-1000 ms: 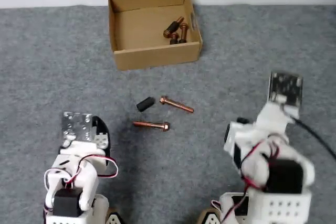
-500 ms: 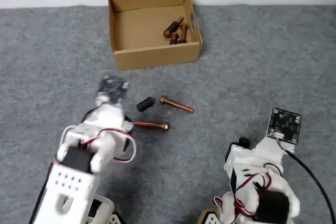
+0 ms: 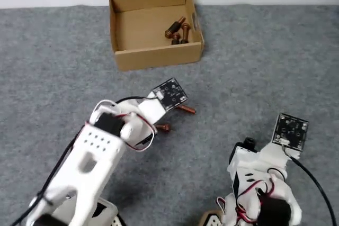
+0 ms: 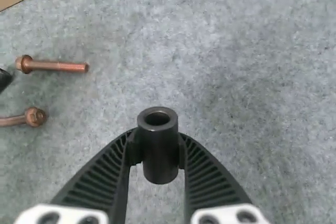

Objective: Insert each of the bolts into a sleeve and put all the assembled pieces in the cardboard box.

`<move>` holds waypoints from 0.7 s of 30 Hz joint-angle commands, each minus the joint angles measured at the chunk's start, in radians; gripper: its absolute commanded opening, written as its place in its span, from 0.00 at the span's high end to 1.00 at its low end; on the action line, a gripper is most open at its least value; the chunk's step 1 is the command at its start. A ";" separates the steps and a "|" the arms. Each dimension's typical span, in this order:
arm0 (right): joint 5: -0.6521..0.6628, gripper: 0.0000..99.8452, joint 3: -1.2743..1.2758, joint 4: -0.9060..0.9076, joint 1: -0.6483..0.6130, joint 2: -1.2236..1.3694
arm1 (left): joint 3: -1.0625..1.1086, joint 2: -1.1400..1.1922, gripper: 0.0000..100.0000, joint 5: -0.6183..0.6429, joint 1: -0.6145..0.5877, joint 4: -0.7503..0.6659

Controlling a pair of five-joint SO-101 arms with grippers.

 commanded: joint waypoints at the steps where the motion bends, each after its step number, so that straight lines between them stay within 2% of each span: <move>1: -0.008 0.99 -0.006 -0.021 0.010 0.002 | -0.131 0.123 0.83 -0.075 -0.008 0.068; 6: -0.008 0.99 -0.006 -0.021 0.010 0.002 | -0.288 0.334 0.83 -0.141 -0.008 0.141; 11: -0.009 0.99 -0.006 -0.021 0.010 0.002 | -0.410 0.512 0.83 -0.152 -0.003 0.152; 21: -0.009 0.99 -0.005 -0.021 0.045 0.001 | -0.527 0.703 0.83 -0.153 0.041 0.144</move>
